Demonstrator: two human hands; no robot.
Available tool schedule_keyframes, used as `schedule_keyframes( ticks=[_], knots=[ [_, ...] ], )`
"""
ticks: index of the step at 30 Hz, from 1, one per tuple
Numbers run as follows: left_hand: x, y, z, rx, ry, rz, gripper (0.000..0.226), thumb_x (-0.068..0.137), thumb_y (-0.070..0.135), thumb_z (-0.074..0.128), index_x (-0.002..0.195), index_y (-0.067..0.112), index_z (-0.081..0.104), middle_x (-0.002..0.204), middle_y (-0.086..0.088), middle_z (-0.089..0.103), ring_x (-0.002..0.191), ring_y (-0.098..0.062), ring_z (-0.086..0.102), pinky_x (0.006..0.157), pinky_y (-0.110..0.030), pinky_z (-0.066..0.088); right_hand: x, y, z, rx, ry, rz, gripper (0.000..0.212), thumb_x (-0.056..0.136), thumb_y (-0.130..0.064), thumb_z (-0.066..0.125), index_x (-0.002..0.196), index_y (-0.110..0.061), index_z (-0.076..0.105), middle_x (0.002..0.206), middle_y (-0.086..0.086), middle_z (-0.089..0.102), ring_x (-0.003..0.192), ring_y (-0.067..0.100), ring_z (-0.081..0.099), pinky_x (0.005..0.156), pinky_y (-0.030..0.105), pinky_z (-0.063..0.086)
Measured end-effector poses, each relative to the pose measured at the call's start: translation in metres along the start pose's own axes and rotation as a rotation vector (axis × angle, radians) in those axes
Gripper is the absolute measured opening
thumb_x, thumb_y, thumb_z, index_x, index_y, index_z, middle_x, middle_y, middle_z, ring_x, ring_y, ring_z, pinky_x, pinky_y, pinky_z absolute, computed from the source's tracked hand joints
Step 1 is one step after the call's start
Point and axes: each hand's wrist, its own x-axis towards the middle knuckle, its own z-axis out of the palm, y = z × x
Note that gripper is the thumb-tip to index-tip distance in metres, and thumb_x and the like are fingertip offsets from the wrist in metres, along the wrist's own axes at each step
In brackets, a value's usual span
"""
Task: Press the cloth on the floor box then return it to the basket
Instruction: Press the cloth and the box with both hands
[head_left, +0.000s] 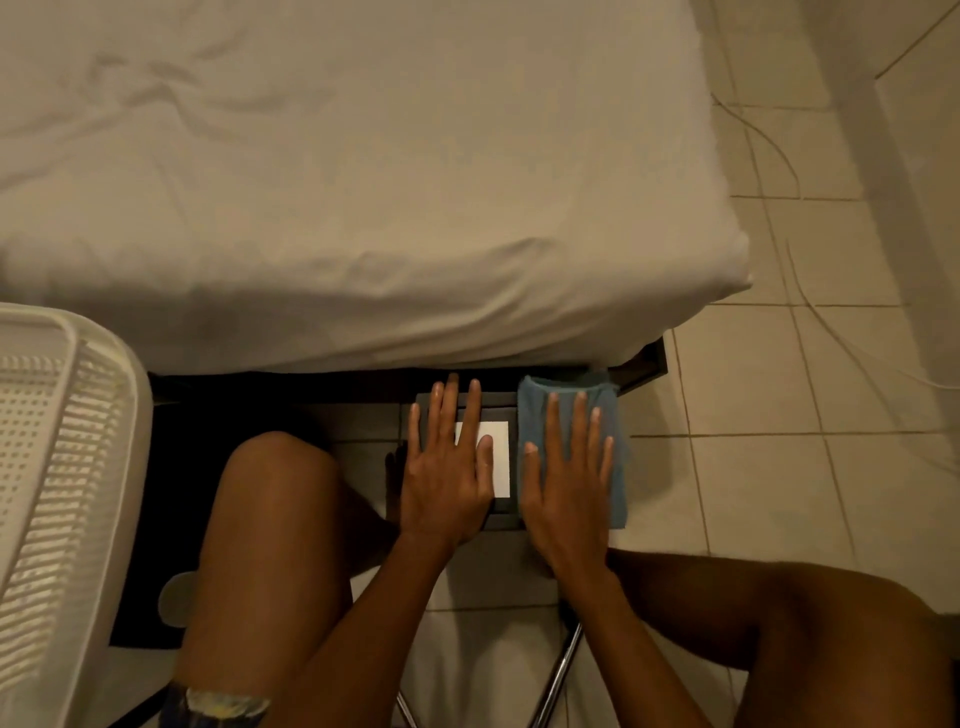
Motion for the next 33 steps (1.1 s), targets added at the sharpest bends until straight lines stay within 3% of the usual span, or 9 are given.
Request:
schedule_keyframes(
  ticks=[8,14,18,26,33],
  knots=[
    [0.003,0.000,0.001,-0.008,0.000,-0.003,0.062,0.102,0.041,0.019,0.157,0.024,-0.004,0.167,-0.005,-0.004,0.154,-0.018,-0.007,0.125,-0.047,0.005,0.028,0.005,-0.003,-0.034,-0.010,-0.033,0.062,0.102,-0.047,0.024,0.159,-0.029,0.005,0.167,0.003,-0.003,0.154,0.022,-0.008,0.124,0.050,0.001],
    [0.004,-0.001,0.002,-0.020,0.002,-0.003,0.062,0.102,0.042,0.019,0.158,0.024,-0.001,0.167,-0.005,-0.003,0.154,-0.018,-0.005,0.125,-0.047,0.006,-0.001,-0.008,0.004,-0.007,-0.003,-0.008,0.064,0.102,-0.046,0.026,0.159,-0.024,0.007,0.167,0.006,-0.004,0.154,0.023,-0.007,0.124,0.048,0.000],
    [0.006,0.001,0.002,-0.006,0.007,-0.002,0.062,0.102,0.041,0.019,0.158,0.024,-0.001,0.167,-0.005,-0.001,0.154,-0.018,-0.005,0.125,-0.046,0.004,0.032,0.000,-0.003,-0.024,-0.022,-0.034,0.062,0.103,-0.045,0.026,0.159,-0.031,0.003,0.167,0.004,-0.004,0.154,0.022,-0.009,0.124,0.048,0.001],
    [0.003,-0.001,0.001,0.000,0.003,-0.002,0.062,0.103,0.040,0.022,0.158,0.024,-0.001,0.167,-0.004,-0.002,0.154,-0.018,-0.006,0.125,-0.046,0.004,-0.004,0.004,-0.003,0.020,-0.078,-0.021,0.063,0.102,-0.048,0.018,0.158,-0.029,-0.003,0.166,0.000,-0.016,0.153,0.018,-0.016,0.124,0.046,-0.005],
    [0.003,-0.001,0.002,-0.014,0.012,0.003,0.061,0.102,0.041,0.021,0.158,0.024,0.000,0.167,-0.005,0.001,0.154,-0.018,-0.003,0.125,-0.047,0.007,-0.012,0.003,-0.003,0.024,-0.065,-0.016,0.063,0.102,-0.049,0.016,0.159,-0.028,0.001,0.167,0.001,-0.013,0.153,0.018,-0.014,0.124,0.045,-0.005]
  ],
)
